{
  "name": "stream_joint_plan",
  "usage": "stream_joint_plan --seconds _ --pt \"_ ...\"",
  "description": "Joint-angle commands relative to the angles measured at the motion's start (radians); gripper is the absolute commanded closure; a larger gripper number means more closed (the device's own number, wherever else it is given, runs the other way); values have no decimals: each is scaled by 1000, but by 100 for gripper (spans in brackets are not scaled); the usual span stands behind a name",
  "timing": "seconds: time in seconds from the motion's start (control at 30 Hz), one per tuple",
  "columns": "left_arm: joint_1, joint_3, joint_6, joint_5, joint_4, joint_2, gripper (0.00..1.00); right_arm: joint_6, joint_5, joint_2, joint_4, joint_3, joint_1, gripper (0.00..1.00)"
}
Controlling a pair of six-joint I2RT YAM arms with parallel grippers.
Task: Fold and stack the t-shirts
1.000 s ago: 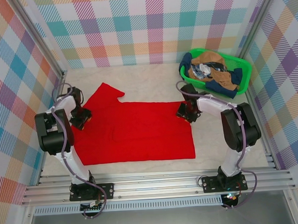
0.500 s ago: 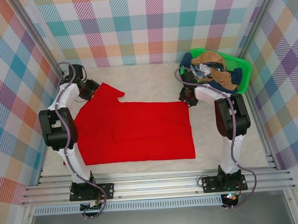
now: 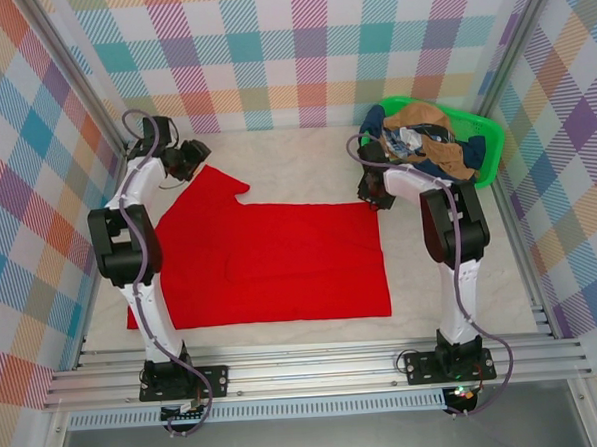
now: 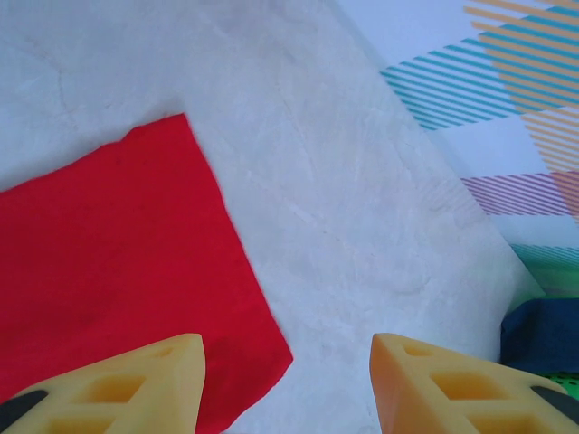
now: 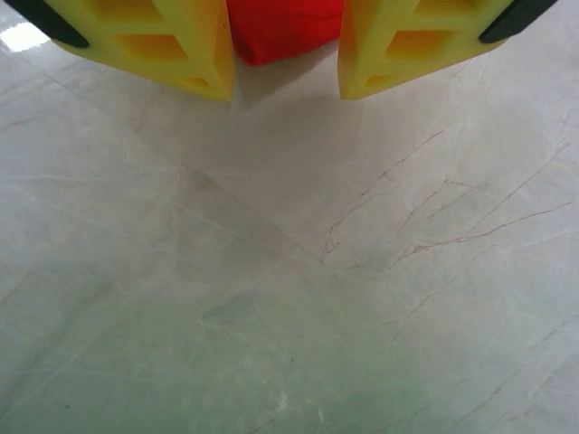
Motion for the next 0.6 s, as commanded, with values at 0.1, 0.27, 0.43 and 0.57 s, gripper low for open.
stream_joint_plan --seconds 0.1,0.27,0.43,0.57 --pt "-18 141 64 -22 -101 74 48 55 -7 27 -67 21 -8 68" --pt "-21 237 79 -79 -152 142 47 28 -11 60 -88 69 -10 82" --pt "-36 392 73 -262 -267 246 47 42 -10 63 -126 92 -9 93" --pt "-52 495 79 -355 -292 327 46 44 -11 53 -126 96 -8 100"
